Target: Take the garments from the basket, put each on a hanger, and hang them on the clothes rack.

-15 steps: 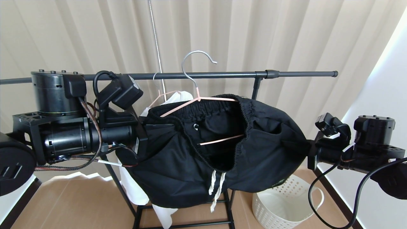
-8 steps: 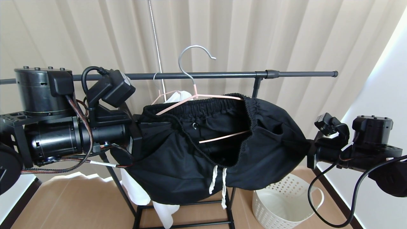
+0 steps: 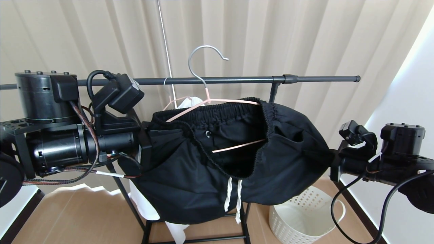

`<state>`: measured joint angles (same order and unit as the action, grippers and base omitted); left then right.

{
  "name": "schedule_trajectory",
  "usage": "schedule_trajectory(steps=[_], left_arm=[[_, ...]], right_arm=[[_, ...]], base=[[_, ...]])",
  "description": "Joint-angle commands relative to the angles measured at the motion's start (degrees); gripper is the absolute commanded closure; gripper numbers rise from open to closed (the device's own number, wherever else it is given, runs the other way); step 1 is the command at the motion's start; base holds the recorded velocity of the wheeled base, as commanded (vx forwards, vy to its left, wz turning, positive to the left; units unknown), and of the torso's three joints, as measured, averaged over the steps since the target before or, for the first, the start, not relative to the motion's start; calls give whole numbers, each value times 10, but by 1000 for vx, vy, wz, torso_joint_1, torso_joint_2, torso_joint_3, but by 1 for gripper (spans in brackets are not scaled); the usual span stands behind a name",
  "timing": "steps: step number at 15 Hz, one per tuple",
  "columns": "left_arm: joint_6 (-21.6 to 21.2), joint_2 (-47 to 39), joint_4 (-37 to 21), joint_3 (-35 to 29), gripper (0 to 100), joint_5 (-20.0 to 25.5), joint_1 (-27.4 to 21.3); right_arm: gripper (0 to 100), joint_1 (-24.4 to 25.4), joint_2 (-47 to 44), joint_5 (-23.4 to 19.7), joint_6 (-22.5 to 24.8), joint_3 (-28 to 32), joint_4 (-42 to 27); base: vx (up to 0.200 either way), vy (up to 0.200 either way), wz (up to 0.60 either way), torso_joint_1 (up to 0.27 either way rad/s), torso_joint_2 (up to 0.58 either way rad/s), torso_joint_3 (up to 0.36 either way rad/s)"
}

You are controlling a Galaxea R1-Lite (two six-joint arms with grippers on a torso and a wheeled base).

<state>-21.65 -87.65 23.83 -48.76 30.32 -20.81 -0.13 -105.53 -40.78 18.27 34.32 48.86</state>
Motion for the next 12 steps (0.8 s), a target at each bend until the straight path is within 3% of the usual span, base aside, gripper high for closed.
schedule_trajectory(steps=[1,9,12], left_arm=[[2,-2,0,0,100,0,0],[22,-13,-1,-5,100,-26,0],[34,-13,-3,-2,100,-69,-5]], right_arm=[[0,0,9,-1,1,-4,2],[0,1,65,-5,0,-16,2],[0,3,98,-4,-5,-18,0]], base=[[0,0,0,0,0,0],[0,0,0,0,0,0],[0,0,0,0,0,0]])
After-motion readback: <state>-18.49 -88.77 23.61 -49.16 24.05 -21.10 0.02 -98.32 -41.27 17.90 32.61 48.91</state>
